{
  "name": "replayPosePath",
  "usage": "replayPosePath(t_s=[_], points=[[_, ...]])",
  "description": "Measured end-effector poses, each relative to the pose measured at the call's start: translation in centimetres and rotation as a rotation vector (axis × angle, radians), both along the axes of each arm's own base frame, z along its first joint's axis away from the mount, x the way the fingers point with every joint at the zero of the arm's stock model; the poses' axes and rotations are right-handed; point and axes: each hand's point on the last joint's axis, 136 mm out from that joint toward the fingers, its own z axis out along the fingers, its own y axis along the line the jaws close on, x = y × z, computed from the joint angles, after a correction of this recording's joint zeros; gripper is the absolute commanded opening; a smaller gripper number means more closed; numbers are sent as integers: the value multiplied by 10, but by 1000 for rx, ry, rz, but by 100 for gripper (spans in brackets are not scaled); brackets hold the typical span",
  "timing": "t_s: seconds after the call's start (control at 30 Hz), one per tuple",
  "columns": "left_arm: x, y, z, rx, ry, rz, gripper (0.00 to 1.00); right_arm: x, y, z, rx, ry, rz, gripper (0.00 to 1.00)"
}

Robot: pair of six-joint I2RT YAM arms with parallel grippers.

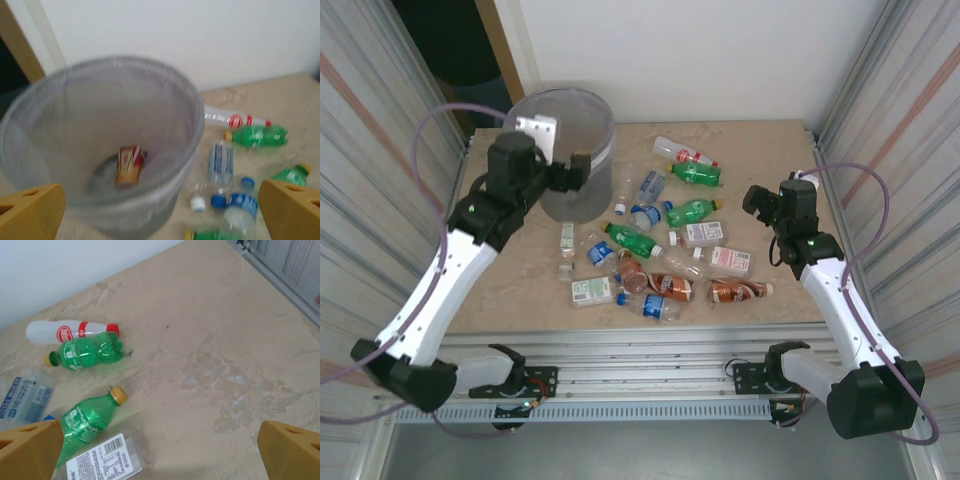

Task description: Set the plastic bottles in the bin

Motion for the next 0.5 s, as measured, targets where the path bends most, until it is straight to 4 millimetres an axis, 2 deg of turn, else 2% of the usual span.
replayPosePath(t_s=[0.23, 0.5], points=[[-40, 32, -105, 4, 180, 114, 99, 0, -3, -1, -8, 4, -15, 98], [-52, 42, -206, 18, 409, 196, 98, 4, -3, -9, -10, 27, -19, 98]])
